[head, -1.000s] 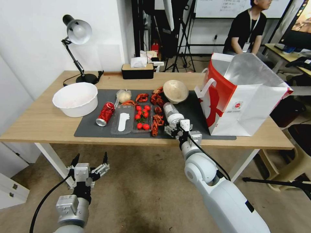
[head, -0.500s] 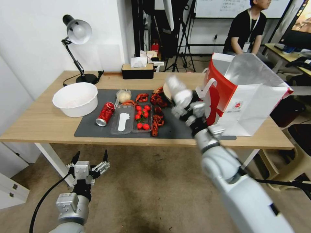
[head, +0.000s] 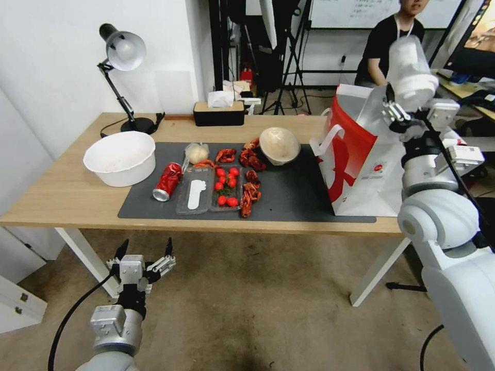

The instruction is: Pick up the trash from the table and place it into the takeout bag.

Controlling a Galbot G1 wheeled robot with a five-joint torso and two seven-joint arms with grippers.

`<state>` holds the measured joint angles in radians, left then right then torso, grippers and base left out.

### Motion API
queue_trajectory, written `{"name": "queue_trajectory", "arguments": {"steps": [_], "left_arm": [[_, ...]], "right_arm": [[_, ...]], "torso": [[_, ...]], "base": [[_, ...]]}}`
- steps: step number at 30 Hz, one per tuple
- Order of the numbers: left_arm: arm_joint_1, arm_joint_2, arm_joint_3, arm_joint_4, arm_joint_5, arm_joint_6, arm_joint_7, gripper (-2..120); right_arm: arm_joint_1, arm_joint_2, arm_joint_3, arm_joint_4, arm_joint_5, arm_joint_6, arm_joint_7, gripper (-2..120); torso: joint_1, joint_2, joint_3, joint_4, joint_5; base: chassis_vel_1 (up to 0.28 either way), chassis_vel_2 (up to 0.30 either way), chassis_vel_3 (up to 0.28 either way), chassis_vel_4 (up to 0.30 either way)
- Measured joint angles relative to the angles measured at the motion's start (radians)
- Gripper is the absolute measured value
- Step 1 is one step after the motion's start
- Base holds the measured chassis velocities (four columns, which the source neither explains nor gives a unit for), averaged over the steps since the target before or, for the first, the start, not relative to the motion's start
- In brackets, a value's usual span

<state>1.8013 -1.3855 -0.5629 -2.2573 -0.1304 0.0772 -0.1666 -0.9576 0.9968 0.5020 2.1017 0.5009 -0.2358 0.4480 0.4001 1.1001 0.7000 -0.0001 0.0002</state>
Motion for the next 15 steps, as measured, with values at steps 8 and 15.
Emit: {"name": "queue_trajectory", "arguments": {"steps": [8,15], "left_arm": [[0.009,0.006,0.000,-0.011,-0.002,0.002,0.000,100],[0.009,0.005,-0.001,-0.019,-0.002,0.002,0.000,100]], "right_arm": [[-0.035,0.021,0.003,0.010,-0.007,0.006,-0.020,100],[-0.065,0.024,-0.002,0.073,0.040,0.048,-0.085,100]], "torso": [[0.000,0.000,0.000,0.0001,-0.0002],[0.000,0.000,0.000,0.0002,-0.0004]], "base": [[0.000,0.000,0.000,0.000],[0.000,0.000,0.000,0.000]]}}
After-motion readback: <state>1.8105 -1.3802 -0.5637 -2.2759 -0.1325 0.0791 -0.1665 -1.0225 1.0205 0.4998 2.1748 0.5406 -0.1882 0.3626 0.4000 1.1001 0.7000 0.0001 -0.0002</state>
